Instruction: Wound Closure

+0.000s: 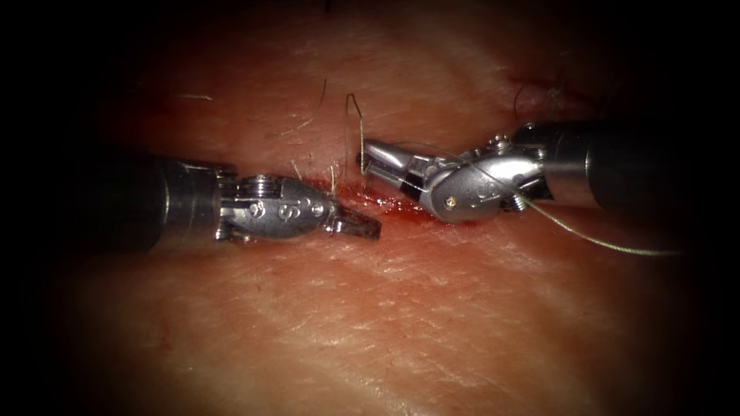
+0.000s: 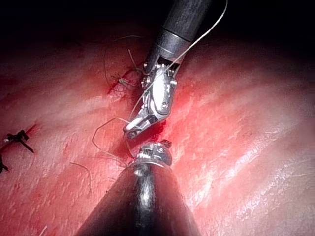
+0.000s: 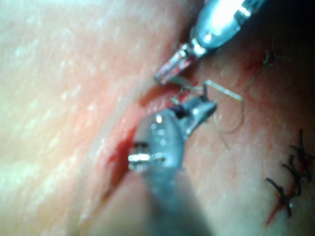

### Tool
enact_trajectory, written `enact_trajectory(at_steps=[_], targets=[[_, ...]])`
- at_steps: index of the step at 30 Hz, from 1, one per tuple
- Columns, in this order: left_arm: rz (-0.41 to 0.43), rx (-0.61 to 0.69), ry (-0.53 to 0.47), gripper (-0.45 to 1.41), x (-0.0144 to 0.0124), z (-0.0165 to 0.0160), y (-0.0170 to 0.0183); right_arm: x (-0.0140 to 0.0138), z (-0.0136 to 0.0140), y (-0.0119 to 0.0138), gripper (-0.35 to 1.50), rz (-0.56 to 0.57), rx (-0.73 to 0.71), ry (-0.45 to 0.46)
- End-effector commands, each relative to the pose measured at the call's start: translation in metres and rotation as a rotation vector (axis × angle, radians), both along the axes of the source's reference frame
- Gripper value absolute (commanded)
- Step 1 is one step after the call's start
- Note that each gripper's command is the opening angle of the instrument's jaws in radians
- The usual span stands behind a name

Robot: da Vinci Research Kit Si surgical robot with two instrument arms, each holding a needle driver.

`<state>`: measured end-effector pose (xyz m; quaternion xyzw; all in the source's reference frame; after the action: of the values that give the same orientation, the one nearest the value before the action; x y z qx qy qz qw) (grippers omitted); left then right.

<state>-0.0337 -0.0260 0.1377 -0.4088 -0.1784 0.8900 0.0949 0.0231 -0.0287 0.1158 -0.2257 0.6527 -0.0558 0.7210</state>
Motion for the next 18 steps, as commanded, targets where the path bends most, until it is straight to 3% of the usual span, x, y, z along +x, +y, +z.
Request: enact_trajectory(at_steps=[1, 18], targets=[[0.011, 0.000, 0.005, -0.23, -0.0006, 0.0006, -0.0005, 0.0007, 0.0007, 0.0000, -0.35, -0.002, 0.012, 0.006], [0.042, -0.016, 0.059, -0.23, 0.0008, 0.0070, -0.0028, 0.0008, 0.0006, 0.0013, -0.35, -0.019, 0.172, 0.061]])
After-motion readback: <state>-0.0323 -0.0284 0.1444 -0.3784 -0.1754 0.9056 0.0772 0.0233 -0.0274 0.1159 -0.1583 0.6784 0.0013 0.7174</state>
